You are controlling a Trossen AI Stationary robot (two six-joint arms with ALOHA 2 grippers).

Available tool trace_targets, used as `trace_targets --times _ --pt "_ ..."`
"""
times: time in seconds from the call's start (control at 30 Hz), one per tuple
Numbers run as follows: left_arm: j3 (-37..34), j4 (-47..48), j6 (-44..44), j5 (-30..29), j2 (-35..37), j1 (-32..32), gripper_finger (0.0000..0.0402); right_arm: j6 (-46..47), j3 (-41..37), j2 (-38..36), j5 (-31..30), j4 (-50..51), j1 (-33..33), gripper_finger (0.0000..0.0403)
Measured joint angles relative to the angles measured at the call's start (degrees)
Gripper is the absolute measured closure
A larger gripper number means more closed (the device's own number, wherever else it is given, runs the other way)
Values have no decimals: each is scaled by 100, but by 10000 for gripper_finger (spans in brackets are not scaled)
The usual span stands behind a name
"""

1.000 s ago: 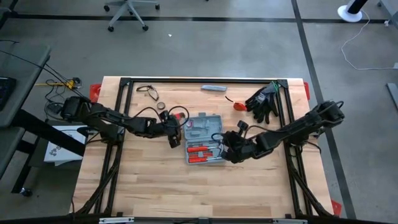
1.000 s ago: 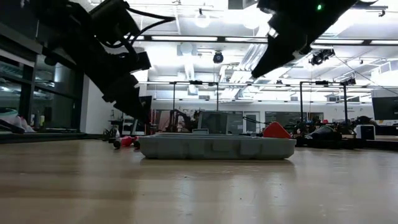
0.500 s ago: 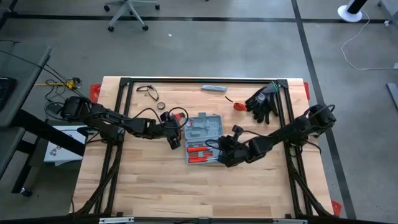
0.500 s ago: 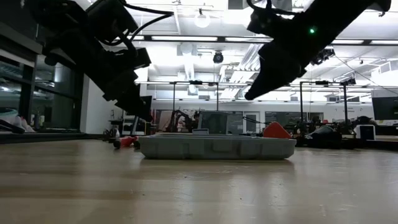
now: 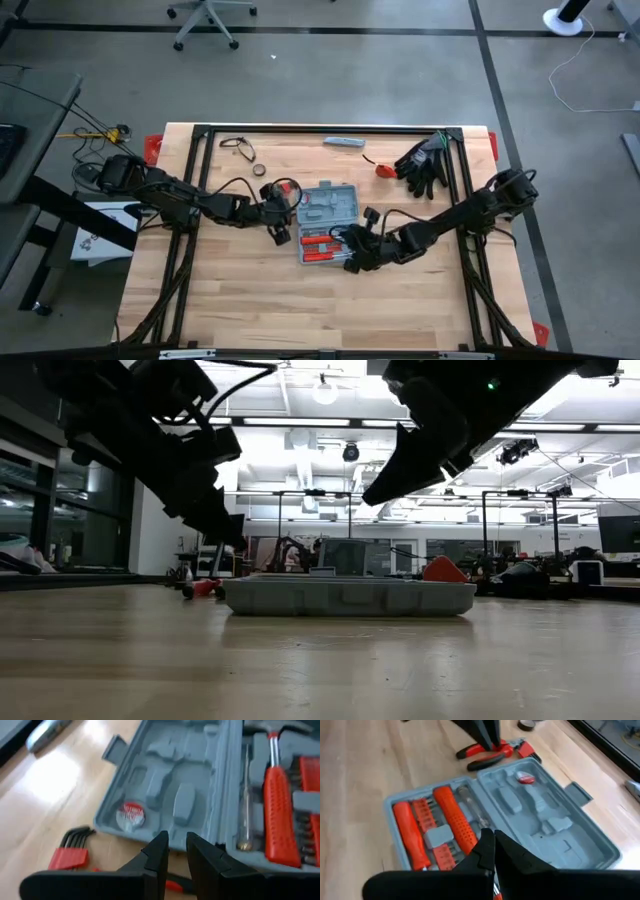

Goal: Prefit tool cases

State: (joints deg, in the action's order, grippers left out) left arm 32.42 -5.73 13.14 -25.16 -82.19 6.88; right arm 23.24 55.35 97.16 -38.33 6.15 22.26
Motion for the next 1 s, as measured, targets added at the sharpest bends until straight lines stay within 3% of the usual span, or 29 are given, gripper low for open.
trace_targets --times 0.1,0.27,0.43,0.7,1.0 --pt "2 -259 -195 -19 0 10 342 -331 -7 -305 1 1 37 403" --pt "2 -790 -670 -15 0 -50 342 -1406 2 -1535 -72 -32 -97 403" --pt "2 -1256 -1025 -26 0 -232 342 -2139 4 -2853 -90 682 -342 403" --pt "2 -1316 -1042 -28 0 -620 342 -2047 4 -4489 -49 2380 -885 403" --pt "2 -1391 -1192 119 0 -1079 342 -1442 2 -5206 -35 3493 -1064 403"
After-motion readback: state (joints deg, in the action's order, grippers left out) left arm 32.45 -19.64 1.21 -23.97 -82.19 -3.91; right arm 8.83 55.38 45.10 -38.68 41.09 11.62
